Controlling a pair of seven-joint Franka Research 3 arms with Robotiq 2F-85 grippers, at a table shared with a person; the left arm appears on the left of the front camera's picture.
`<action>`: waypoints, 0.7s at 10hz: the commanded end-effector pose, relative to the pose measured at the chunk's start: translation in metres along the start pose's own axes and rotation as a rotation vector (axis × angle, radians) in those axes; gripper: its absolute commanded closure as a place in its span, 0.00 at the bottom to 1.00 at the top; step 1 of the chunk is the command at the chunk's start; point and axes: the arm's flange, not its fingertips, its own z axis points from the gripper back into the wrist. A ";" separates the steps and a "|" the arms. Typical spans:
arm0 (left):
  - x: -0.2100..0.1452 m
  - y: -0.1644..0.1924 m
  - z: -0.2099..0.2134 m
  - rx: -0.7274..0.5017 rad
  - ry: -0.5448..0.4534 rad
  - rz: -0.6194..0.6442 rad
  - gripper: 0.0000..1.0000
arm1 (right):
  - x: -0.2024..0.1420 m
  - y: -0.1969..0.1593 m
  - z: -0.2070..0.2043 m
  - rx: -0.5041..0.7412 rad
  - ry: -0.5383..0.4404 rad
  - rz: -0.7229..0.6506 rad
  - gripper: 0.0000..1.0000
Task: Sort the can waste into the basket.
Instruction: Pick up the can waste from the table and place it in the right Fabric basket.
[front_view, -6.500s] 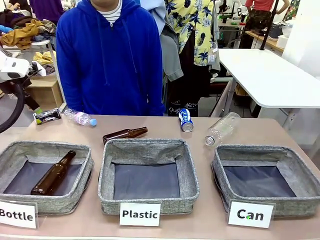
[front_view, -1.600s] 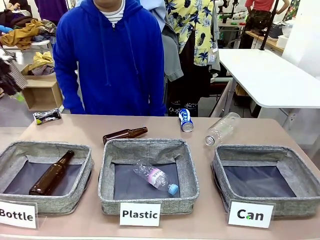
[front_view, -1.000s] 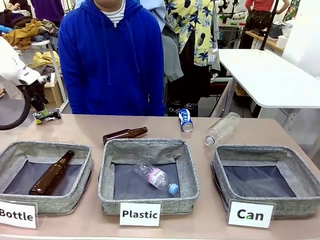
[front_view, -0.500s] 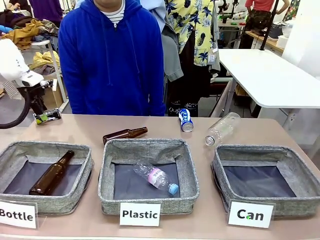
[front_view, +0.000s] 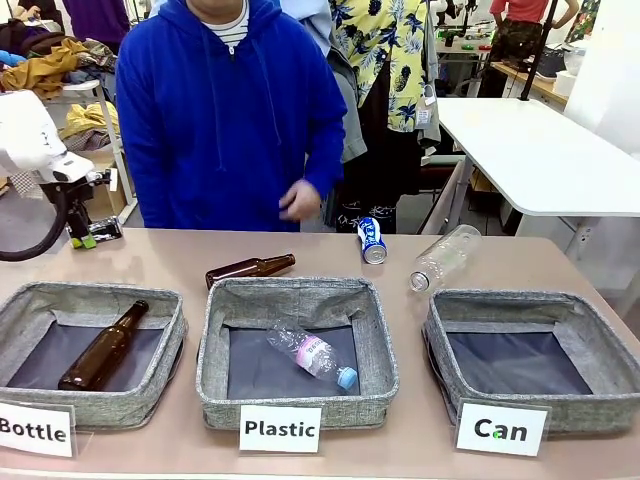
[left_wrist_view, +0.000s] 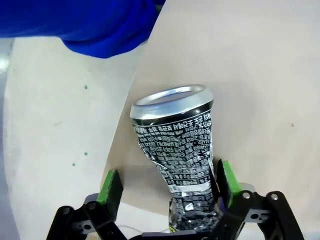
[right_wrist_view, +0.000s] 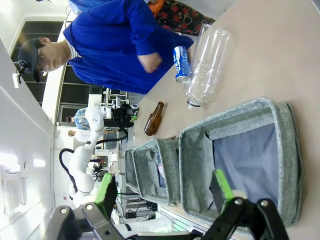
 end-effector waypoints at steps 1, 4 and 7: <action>0.008 0.007 0.008 0.008 0.029 0.016 0.60 | 0.001 0.000 0.001 0.017 -0.008 0.025 0.00; 0.005 -0.001 0.022 0.022 -0.006 0.008 1.00 | 0.001 0.000 0.001 0.017 -0.008 0.025 0.00; -0.010 -0.022 0.065 -0.019 -0.093 -0.036 1.00 | 0.001 0.000 0.001 0.017 -0.008 0.025 0.00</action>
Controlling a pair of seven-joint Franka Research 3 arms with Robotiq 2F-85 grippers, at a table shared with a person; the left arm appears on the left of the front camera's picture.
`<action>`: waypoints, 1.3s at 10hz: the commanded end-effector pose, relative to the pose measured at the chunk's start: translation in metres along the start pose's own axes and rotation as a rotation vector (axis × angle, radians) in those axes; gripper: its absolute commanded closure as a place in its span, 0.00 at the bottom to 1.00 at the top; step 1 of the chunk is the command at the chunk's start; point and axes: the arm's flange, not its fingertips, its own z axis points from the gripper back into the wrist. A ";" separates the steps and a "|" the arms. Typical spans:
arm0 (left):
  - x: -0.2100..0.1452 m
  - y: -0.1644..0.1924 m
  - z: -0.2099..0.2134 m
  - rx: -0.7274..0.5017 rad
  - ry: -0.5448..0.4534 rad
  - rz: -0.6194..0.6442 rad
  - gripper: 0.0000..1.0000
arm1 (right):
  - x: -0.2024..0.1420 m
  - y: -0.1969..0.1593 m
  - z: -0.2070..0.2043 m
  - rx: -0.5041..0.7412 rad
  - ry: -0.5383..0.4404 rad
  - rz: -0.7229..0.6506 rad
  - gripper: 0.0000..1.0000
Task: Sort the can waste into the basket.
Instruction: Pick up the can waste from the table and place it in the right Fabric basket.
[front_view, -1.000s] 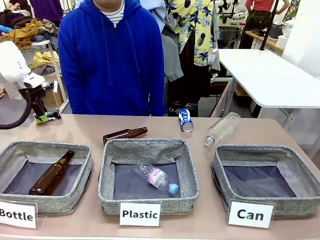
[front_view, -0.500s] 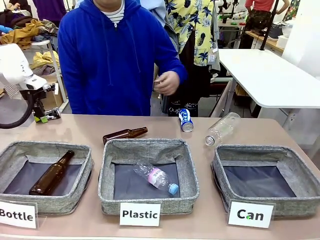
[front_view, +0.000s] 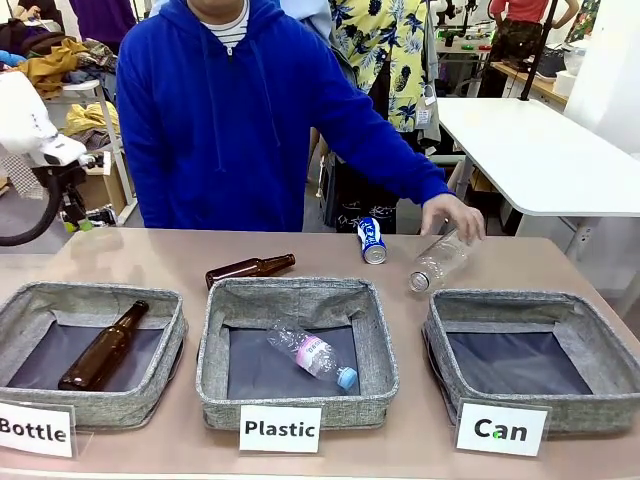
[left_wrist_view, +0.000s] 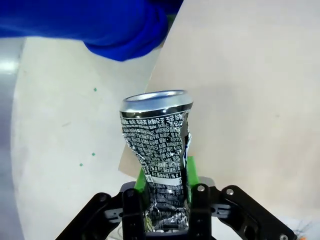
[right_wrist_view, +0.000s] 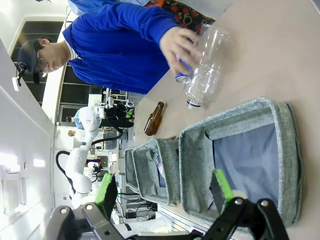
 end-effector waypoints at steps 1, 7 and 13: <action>-0.016 -0.033 0.040 -0.060 -0.092 -0.034 1.00 | 0.002 0.000 0.001 0.017 -0.008 0.025 0.00; -0.073 -0.186 0.164 -0.076 -0.247 -0.260 1.00 | 0.002 0.000 0.001 0.017 -0.008 0.025 0.00; -0.096 -0.229 0.181 -0.040 -0.277 -0.340 1.00 | 0.002 0.000 0.001 0.017 -0.008 0.025 0.00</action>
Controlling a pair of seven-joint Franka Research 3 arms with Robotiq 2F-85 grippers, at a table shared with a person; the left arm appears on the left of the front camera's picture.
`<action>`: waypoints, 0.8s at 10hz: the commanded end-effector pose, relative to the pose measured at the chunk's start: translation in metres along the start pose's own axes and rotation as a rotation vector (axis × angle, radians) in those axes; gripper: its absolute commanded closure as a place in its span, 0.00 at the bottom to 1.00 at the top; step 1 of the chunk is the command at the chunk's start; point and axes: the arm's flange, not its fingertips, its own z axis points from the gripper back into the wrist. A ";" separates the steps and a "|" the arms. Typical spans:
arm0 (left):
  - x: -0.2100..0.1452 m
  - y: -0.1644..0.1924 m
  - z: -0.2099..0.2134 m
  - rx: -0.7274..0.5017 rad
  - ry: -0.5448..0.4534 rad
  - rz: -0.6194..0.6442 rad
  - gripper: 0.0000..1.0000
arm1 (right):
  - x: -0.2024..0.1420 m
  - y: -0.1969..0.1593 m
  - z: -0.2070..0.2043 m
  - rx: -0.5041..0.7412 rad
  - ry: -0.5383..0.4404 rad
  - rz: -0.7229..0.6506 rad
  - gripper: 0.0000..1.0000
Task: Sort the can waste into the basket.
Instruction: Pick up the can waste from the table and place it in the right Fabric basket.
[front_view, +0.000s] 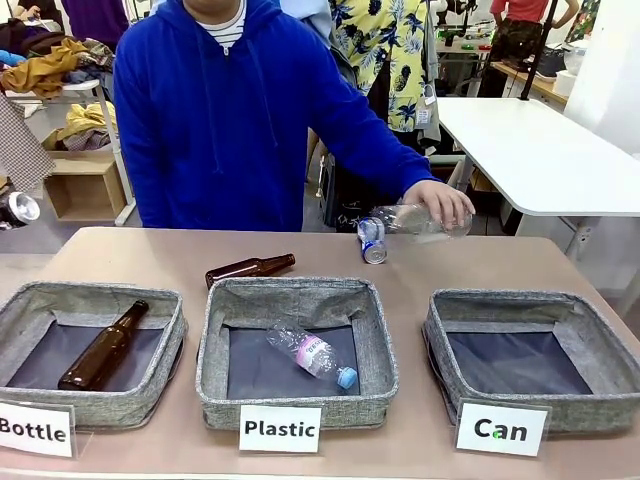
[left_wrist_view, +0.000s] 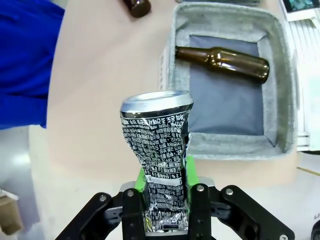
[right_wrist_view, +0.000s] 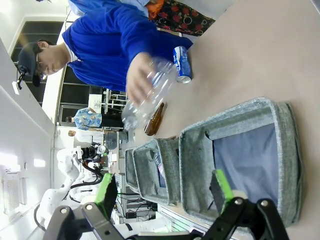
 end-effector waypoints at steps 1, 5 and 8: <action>-0.002 0.019 0.012 -0.003 0.008 0.030 1.00 | 0.002 0.000 0.000 0.017 -0.008 0.025 0.00; 0.043 0.002 -0.030 -0.163 -0.236 0.193 0.68 | 0.002 0.000 0.000 0.017 -0.008 0.025 0.00; 0.126 -0.051 -0.057 -0.213 -0.216 0.111 0.68 | 0.002 0.000 0.000 0.017 -0.008 0.025 0.00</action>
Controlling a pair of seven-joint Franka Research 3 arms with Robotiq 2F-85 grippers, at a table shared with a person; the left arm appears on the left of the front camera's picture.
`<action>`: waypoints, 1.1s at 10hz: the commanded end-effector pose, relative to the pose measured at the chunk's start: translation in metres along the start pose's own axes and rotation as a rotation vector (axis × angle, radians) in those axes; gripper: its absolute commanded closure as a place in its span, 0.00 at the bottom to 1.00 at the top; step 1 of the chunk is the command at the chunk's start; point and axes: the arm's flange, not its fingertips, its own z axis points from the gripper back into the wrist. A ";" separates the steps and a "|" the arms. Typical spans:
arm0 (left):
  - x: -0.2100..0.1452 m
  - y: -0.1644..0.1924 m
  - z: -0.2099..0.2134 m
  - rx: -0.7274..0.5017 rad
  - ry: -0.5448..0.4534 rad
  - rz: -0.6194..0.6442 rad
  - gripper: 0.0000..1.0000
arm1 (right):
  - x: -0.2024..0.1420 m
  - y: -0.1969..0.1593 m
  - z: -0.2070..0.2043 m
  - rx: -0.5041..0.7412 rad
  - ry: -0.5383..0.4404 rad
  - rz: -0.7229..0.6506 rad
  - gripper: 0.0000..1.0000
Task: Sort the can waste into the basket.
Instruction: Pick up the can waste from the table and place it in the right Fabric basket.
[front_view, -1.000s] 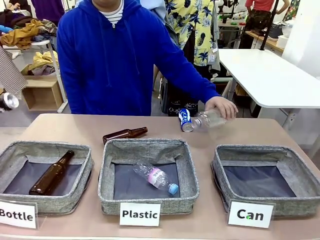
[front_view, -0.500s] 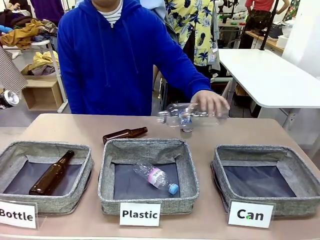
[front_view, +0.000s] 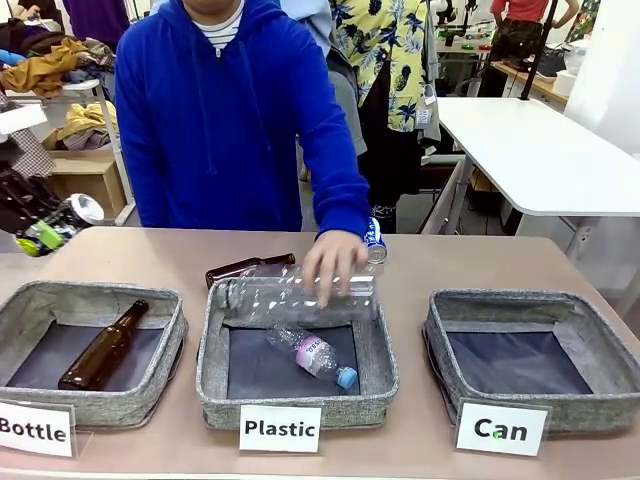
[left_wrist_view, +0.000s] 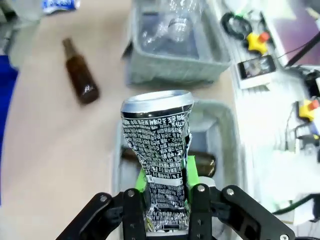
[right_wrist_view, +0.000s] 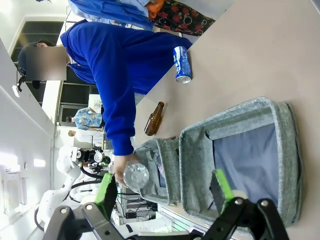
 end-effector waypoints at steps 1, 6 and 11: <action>0.028 -0.030 -0.030 0.028 0.082 -0.021 0.68 | 0.002 0.000 0.000 0.017 -0.008 0.025 0.00; -0.047 -0.058 0.053 0.110 -0.028 -0.053 0.68 | 0.002 0.000 0.000 0.017 -0.008 0.025 0.00; -0.072 -0.058 0.057 0.134 -0.133 -0.077 0.68 | 0.002 0.000 0.000 0.017 -0.008 0.025 0.00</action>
